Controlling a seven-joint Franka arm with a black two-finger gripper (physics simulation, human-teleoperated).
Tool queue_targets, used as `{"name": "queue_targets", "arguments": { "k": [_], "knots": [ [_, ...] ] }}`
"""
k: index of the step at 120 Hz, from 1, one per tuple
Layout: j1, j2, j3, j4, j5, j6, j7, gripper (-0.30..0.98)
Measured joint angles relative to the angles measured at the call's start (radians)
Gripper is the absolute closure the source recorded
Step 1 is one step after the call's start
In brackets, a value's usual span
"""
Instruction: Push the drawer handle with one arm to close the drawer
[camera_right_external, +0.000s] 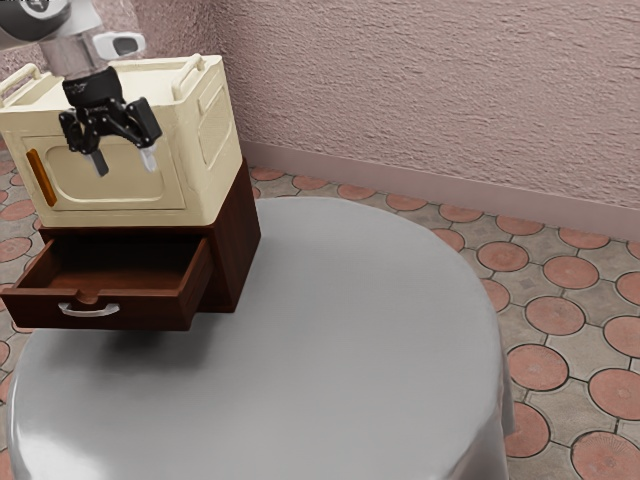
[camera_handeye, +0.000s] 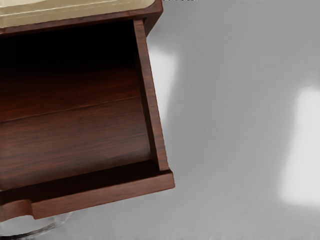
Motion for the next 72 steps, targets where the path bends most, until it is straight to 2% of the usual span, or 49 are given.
{"name": "queue_targets", "arguments": {
  "k": [12, 18, 32, 41, 47, 55, 72],
  "knots": [
    [-0.009, -0.014, -0.004, -0.01, 0.011, 0.017, 0.013, 0.0],
    [0.005, -0.073, -0.029, -0.075, 0.015, 0.023, 0.019, 0.0],
    [0.35, -0.386, -0.307, -0.414, 0.01, 0.041, 0.006, 0.01],
    [0.464, -0.555, -0.397, -0.594, -0.005, 0.048, -0.007, 0.08],
    [0.493, -0.651, -0.419, -0.688, -0.016, 0.051, -0.018, 0.14],
    [0.509, -0.719, -0.429, -0.775, -0.026, 0.054, -0.037, 0.22],
    [0.52, -0.697, -0.433, -0.822, -0.035, 0.089, -0.08, 0.41]
  ]
}}
